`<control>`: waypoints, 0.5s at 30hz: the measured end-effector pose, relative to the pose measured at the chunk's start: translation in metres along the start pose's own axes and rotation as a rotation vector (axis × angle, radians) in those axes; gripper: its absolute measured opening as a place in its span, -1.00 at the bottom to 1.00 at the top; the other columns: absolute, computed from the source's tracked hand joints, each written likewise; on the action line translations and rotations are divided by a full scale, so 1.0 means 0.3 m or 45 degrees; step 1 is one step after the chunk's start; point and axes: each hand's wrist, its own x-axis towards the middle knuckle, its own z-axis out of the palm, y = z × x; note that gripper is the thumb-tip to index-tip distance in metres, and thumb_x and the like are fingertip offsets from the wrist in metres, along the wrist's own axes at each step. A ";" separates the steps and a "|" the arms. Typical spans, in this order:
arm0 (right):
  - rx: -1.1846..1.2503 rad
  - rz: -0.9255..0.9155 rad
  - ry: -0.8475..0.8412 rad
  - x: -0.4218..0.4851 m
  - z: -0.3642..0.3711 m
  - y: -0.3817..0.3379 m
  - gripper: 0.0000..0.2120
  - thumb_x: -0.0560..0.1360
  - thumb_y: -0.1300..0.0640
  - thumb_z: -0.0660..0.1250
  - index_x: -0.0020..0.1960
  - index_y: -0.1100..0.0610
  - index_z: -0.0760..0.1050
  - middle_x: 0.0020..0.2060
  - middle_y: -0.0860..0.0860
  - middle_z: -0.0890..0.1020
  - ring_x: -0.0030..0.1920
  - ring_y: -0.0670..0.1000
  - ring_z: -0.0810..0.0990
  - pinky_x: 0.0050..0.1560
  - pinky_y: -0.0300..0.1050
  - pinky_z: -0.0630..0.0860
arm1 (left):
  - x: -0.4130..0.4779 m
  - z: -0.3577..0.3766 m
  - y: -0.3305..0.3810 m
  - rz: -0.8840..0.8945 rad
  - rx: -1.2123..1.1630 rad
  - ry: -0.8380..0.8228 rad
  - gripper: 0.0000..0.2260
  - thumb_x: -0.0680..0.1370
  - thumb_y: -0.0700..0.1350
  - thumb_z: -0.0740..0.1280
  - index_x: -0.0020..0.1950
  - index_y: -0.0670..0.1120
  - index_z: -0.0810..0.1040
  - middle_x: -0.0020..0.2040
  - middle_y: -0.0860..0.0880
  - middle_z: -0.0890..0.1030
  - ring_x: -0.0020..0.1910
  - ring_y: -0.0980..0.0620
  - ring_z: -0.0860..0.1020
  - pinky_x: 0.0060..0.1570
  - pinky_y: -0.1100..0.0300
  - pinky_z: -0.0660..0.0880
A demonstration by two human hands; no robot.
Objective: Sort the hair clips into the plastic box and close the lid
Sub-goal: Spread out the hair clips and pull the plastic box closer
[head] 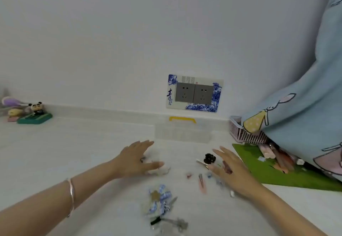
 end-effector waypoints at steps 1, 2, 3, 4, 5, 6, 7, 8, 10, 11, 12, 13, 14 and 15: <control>-0.020 0.019 0.026 -0.019 -0.005 0.012 -0.17 0.18 -0.63 0.03 0.37 -0.30 0.23 0.46 -0.25 0.12 0.41 -0.14 0.18 0.49 0.06 0.12 | -0.030 0.005 -0.002 -0.012 0.049 -0.022 0.15 0.04 0.67 -0.02 0.51 0.09 0.07 0.53 0.08 0.12 0.50 0.00 0.10 0.45 -0.03 0.09; -0.016 0.063 0.060 -0.034 -0.011 0.015 -0.20 0.16 -0.64 0.03 0.33 -0.35 0.25 0.45 -0.25 0.14 0.45 -0.11 0.16 0.49 0.07 0.11 | -0.054 0.013 -0.001 -0.018 0.120 -0.027 0.15 0.03 0.67 -0.04 0.51 0.09 0.05 0.54 0.08 0.10 0.51 -0.01 0.05 0.46 -0.05 0.06; 0.034 0.106 0.079 -0.045 -0.014 0.029 -0.24 0.13 -0.65 0.05 0.27 -0.40 0.27 0.47 -0.22 0.15 0.46 -0.08 0.19 0.48 0.08 0.14 | -0.075 0.026 -0.012 -0.052 0.136 -0.028 0.14 0.03 0.67 -0.04 0.51 0.10 0.04 0.55 0.08 0.07 0.52 -0.02 0.02 0.46 -0.06 0.03; 0.111 0.150 0.073 -0.053 -0.019 0.036 -0.26 0.11 -0.66 0.08 0.23 -0.44 0.27 0.49 -0.18 0.16 0.45 -0.05 0.25 0.46 0.09 0.19 | -0.092 0.036 -0.024 -0.071 0.138 -0.012 0.14 0.03 0.67 -0.05 0.51 0.11 0.03 0.55 0.07 0.06 0.52 -0.03 0.00 0.46 -0.06 0.02; 0.164 0.181 0.049 -0.055 -0.015 0.039 -0.24 0.10 -0.66 0.10 0.24 -0.43 0.28 0.50 -0.14 0.16 0.43 -0.04 0.28 0.45 0.08 0.22 | -0.106 0.041 -0.025 -0.082 0.108 -0.020 0.14 0.04 0.66 -0.05 0.51 0.10 0.04 0.55 0.06 0.06 0.52 -0.02 0.00 0.47 -0.05 0.02; 0.178 0.198 0.023 -0.054 -0.005 0.034 -0.19 0.10 -0.65 0.11 0.29 -0.38 0.29 0.50 -0.11 0.16 0.44 -0.04 0.28 0.46 0.06 0.22 | -0.117 0.044 -0.020 -0.076 0.071 -0.032 0.14 0.05 0.66 -0.04 0.51 0.08 0.05 0.55 0.05 0.05 0.52 -0.01 0.01 0.47 -0.02 0.02; 0.169 0.197 -0.002 -0.050 0.006 0.025 -0.14 0.11 -0.65 0.10 0.34 -0.32 0.29 0.50 -0.10 0.16 0.45 -0.04 0.25 0.46 0.05 0.20 | -0.127 0.046 -0.013 -0.067 0.020 -0.036 0.13 0.06 0.64 -0.01 0.51 0.06 0.07 0.55 0.04 0.06 0.52 0.01 0.02 0.47 0.03 0.02; 0.159 0.192 -0.022 -0.045 0.015 0.002 -0.11 0.12 -0.64 0.08 0.37 -0.29 0.28 0.50 -0.10 0.17 0.46 -0.03 0.22 0.47 0.04 0.18 | -0.133 0.047 -0.002 -0.044 -0.016 -0.034 0.12 0.08 0.63 0.01 0.51 0.05 0.08 0.55 0.03 0.07 0.52 0.03 0.02 0.45 0.08 0.01; 0.185 0.172 -0.039 -0.024 0.031 -0.039 -0.13 0.17 -0.62 0.07 0.38 -0.24 0.29 0.49 -0.08 0.21 0.48 -0.05 0.19 0.47 0.02 0.16 | -0.134 0.054 0.023 -0.015 -0.053 -0.034 0.12 0.08 0.63 0.01 0.51 0.02 0.11 0.54 0.02 0.10 0.51 0.03 0.01 0.44 0.11 0.00; 0.201 0.151 -0.055 -0.017 0.037 -0.063 -0.18 0.23 -0.57 0.09 0.39 -0.21 0.31 0.47 -0.07 0.25 0.46 -0.06 0.20 0.46 -0.02 0.16 | -0.131 0.063 0.038 0.003 -0.044 -0.034 0.14 0.06 0.64 -0.01 0.50 0.02 0.12 0.53 0.02 0.11 0.52 0.03 0.00 0.44 0.12 -0.01; 0.217 0.125 -0.075 -0.012 0.046 -0.088 -0.26 0.31 -0.50 0.12 0.39 -0.17 0.33 0.45 -0.07 0.29 0.43 -0.09 0.24 0.43 -0.09 0.18 | -0.124 0.073 0.049 0.018 -0.036 -0.038 0.15 0.05 0.65 -0.02 0.50 0.02 0.13 0.53 0.02 0.13 0.51 0.03 0.00 0.44 0.13 -0.02; 0.233 0.101 -0.101 -0.007 0.056 -0.111 -0.33 0.37 -0.42 0.13 0.38 -0.13 0.35 0.43 -0.07 0.32 0.39 -0.12 0.29 0.38 -0.17 0.20 | -0.118 0.082 0.059 0.030 -0.042 -0.044 0.14 0.05 0.65 -0.03 0.49 0.02 0.14 0.52 0.03 0.15 0.51 0.03 0.01 0.43 0.14 -0.02; 0.244 0.075 -0.125 -0.003 0.068 -0.132 -0.35 0.39 -0.40 0.13 0.38 -0.11 0.36 0.42 -0.09 0.34 0.35 -0.15 0.31 0.33 -0.22 0.21 | -0.113 0.090 0.067 0.036 -0.055 -0.051 0.12 0.06 0.65 -0.02 0.48 0.03 0.15 0.51 0.05 0.16 0.51 0.04 0.01 0.43 0.15 -0.01; 0.255 0.047 -0.149 -0.002 0.082 -0.150 -0.34 0.37 -0.42 0.11 0.37 -0.13 0.37 0.43 -0.10 0.33 0.34 -0.16 0.31 0.31 -0.24 0.20 | -0.111 0.096 0.076 0.042 -0.070 -0.059 0.10 0.08 0.64 0.00 0.48 0.04 0.15 0.51 0.05 0.16 0.51 0.05 0.01 0.43 0.15 -0.01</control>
